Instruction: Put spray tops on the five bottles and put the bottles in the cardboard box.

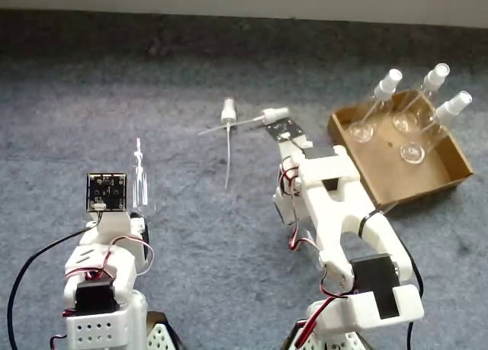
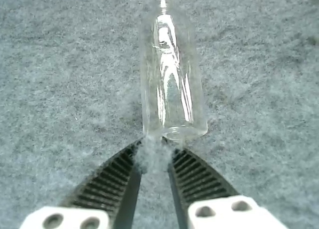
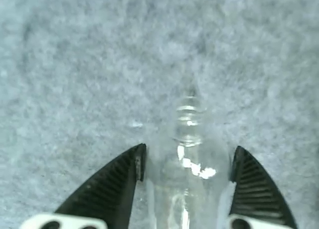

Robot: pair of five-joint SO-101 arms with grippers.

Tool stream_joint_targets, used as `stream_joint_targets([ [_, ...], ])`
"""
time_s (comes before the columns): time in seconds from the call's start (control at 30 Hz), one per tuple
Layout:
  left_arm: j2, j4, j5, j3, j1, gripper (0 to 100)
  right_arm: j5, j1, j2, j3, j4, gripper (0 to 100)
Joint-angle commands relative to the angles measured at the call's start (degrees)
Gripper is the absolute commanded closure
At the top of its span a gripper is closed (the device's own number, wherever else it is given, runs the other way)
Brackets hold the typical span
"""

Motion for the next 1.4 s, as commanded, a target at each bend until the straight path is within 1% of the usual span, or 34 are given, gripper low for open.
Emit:
stream_joint_targets([
  [0.0, -0.4, -0.18, -0.35, -0.4, 0.84, 100, -0.62, -0.66, -0.75, -2.59, 3.21, 68.0],
  [0.07, -0.4, -0.18, -0.35, -0.4, 0.84, 100, -0.62, -0.66, -0.75, -2.59, 4.0, 66.6],
  [0.43, -0.4, -0.18, -0.35, -0.4, 0.84, 100, -0.97, -0.31, -0.31, -2.42, 3.82, 67.5],
  [0.67, -0.4, -0.18, -0.35, -0.4, 0.84, 100, -0.97, -0.48, -0.31, -2.42, 3.82, 85.8],
  [0.77, -0.4, -0.09, -0.35, -0.4, 0.84, 100, -0.97, -0.4, -0.31, -2.42, 3.82, 89.1],
  [0.9, -0.4, -0.09, -0.35, -0.4, 0.84, 100, -0.97, -0.31, -0.84, -2.95, 4.7, 89.6],
  [1.0, -0.4, -0.09, -0.35, -0.4, 0.84, 100, -0.97, -0.31, -0.84, -3.21, 8.48, 89.7],
  [1.1, -0.4, -0.09, -0.35, -0.31, 0.84, 100, -0.97, -0.48, -2.68, -7.34, 11.21, 89.7],
  [1.23, -0.4, -0.09, -0.35, -0.31, 0.84, 100, -0.97, -0.31, -9.1, -11.12, 13.85, 89.7],
  [1.37, -0.4, -0.09, -0.35, -0.31, 0.84, 100, -0.97, -0.4, -18.51, -11.3, 14.02, 89.7],
])
